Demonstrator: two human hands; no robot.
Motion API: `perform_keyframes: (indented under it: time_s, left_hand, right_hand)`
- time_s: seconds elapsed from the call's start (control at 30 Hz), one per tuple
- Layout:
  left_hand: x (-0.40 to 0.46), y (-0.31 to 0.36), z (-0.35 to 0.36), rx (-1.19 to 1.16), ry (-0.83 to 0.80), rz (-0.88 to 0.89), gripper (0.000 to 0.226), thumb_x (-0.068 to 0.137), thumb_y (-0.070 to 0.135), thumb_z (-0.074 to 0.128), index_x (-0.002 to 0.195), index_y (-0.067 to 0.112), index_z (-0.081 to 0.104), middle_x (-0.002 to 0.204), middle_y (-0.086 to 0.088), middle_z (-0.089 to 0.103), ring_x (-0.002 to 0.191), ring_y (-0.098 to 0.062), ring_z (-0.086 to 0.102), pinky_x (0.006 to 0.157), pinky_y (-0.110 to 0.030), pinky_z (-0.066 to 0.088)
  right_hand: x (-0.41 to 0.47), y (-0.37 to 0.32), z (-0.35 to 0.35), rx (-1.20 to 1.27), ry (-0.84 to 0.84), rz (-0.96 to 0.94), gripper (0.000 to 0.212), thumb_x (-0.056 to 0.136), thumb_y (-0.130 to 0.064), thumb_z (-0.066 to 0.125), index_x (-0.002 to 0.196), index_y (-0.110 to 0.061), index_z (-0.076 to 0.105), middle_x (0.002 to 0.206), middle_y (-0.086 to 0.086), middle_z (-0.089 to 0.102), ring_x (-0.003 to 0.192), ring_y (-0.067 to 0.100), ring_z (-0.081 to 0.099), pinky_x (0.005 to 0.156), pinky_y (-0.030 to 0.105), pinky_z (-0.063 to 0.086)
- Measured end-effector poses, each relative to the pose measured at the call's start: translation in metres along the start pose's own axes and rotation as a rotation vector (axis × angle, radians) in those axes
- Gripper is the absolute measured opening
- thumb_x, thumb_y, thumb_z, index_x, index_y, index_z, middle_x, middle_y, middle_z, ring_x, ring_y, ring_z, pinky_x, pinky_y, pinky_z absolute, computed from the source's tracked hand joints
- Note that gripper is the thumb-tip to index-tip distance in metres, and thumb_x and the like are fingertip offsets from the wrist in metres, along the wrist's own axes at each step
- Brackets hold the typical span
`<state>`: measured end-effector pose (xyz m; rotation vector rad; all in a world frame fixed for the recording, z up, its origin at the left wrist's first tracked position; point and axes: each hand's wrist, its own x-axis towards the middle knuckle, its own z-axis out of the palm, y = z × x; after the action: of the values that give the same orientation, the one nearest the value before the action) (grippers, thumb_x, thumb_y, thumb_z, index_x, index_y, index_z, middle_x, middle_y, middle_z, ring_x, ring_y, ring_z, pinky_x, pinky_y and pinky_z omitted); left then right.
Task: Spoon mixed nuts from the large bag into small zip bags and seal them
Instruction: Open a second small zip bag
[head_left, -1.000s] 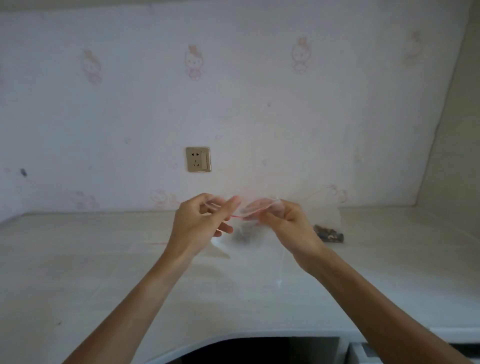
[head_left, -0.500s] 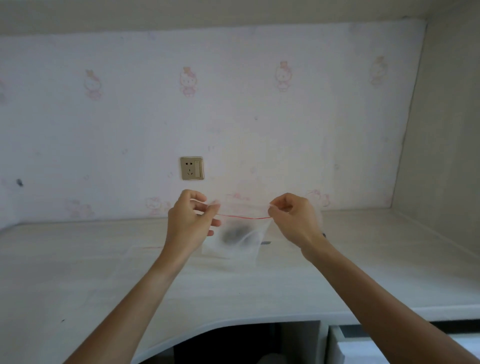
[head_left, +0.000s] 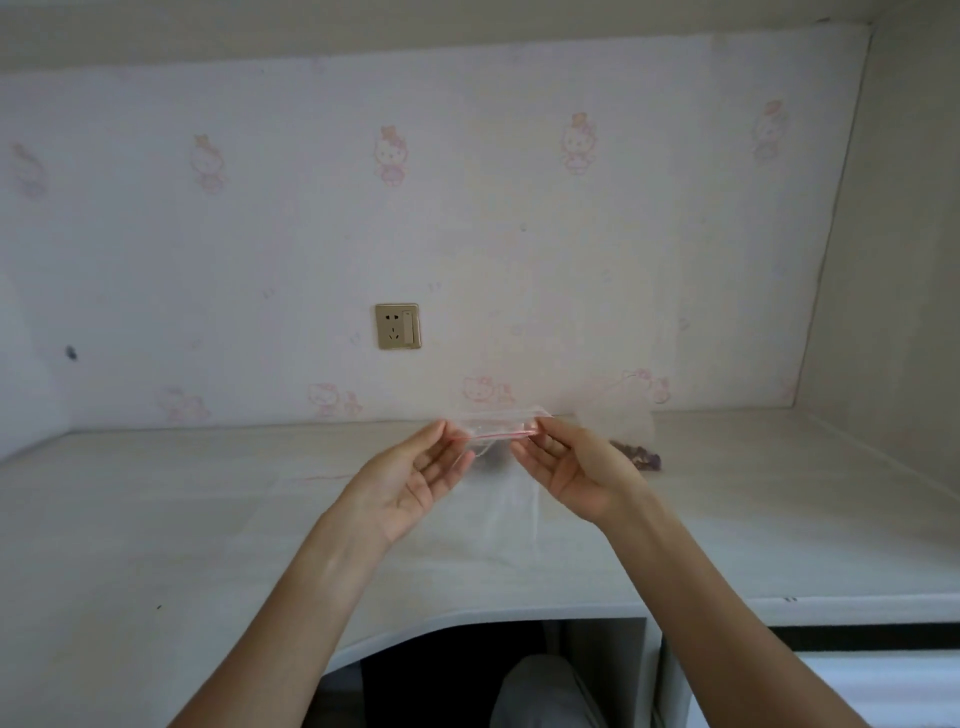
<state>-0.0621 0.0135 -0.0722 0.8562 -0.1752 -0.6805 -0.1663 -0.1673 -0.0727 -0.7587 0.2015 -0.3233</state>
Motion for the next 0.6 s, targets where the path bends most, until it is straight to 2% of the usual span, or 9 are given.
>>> perform_keyframes:
  time_s: [0.13,0.23,0.27,0.3,0.37,0.43,0.47,0.53,0.6]
  left_hand:
    - [0.002,-0.005,0.001,0.01,-0.012,-0.115,0.016,0.1,0.009,0.06,0.088,0.003,0.068,0.068,-0.004,0.058,0.056,-0.017,0.066,0.073,-0.04,0.064]
    - [0.002,-0.001,0.001,-0.008,0.002,-0.159,0.02,0.094,0.013,0.055,0.075,0.008,0.061,0.063,-0.001,0.051,0.051,-0.016,0.059,0.076,-0.036,0.052]
    - [0.002,0.0,0.0,-0.044,-0.001,-0.175,0.022,0.091,0.013,0.054,0.07,0.009,0.061,0.063,-0.001,0.052,0.053,-0.017,0.058,0.078,-0.036,0.05]
    - [0.001,0.002,0.0,-0.078,-0.009,-0.189,0.026,0.089,0.014,0.054,0.065,0.008,0.062,0.063,-0.002,0.054,0.055,-0.019,0.059,0.081,-0.036,0.049]
    - [0.0,0.003,-0.002,-0.112,-0.047,-0.207,0.029,0.086,0.016,0.053,0.061,0.004,0.065,0.066,-0.006,0.061,0.061,-0.022,0.065,0.086,-0.037,0.049]
    - [0.001,-0.001,-0.004,-0.106,-0.123,-0.199,0.019,0.083,0.018,0.057,0.074,0.003,0.065,0.077,-0.01,0.064,0.074,-0.026,0.07,0.091,-0.039,0.051]
    - [0.002,-0.003,-0.004,-0.094,-0.162,-0.18,0.014,0.081,0.019,0.061,0.081,0.006,0.064,0.08,-0.009,0.063,0.08,-0.025,0.069,0.093,-0.04,0.052]
    - [0.006,-0.006,-0.006,0.033,-0.218,-0.085,0.014,0.07,0.019,0.073,0.081,0.01,0.07,0.078,-0.006,0.063,0.081,-0.021,0.067,0.09,-0.038,0.056]
    - [0.009,-0.01,-0.006,0.271,-0.224,0.067,0.018,0.059,0.017,0.081,0.076,0.014,0.078,0.082,-0.007,0.07,0.085,-0.019,0.069,0.085,-0.032,0.06]
  right_hand:
    - [0.005,0.01,0.003,-0.024,-0.027,0.054,0.019,0.098,-0.006,0.052,0.091,0.0,0.068,0.066,0.009,0.064,0.059,0.022,0.068,0.074,0.041,0.063]
    - [0.007,0.014,0.004,-0.047,-0.007,0.083,0.012,0.088,-0.008,0.05,0.08,-0.005,0.059,0.06,0.006,0.051,0.055,0.022,0.058,0.074,0.04,0.057]
    - [0.008,0.015,0.003,-0.027,-0.017,0.085,0.007,0.086,-0.009,0.049,0.088,-0.008,0.056,0.06,0.005,0.046,0.055,0.022,0.055,0.074,0.039,0.055]
    - [0.008,0.016,0.001,0.001,-0.032,0.089,0.019,0.084,-0.01,0.049,0.102,-0.01,0.053,0.061,0.005,0.043,0.056,0.022,0.053,0.075,0.038,0.054]
    - [0.009,0.017,-0.003,0.032,-0.086,0.097,0.039,0.079,-0.013,0.052,0.118,-0.011,0.052,0.073,0.012,0.047,0.063,0.023,0.053,0.077,0.037,0.053]
    - [0.009,0.021,-0.007,0.029,-0.168,0.09,0.058,0.078,-0.015,0.057,0.133,0.003,0.059,0.104,0.021,0.054,0.081,0.024,0.057,0.082,0.037,0.052]
    - [0.009,0.022,-0.01,0.006,-0.206,0.071,0.063,0.079,-0.017,0.06,0.138,0.005,0.058,0.117,0.021,0.057,0.089,0.024,0.059,0.085,0.036,0.052]
    - [0.008,0.021,-0.014,-0.104,-0.253,0.004,0.062,0.082,-0.019,0.066,0.141,-0.001,0.059,0.122,0.014,0.064,0.099,0.022,0.061,0.09,0.035,0.051]
    - [0.01,0.021,-0.017,-0.253,-0.253,-0.067,0.054,0.08,-0.019,0.072,0.131,-0.001,0.066,0.113,0.011,0.068,0.098,0.02,0.063,0.09,0.034,0.052]
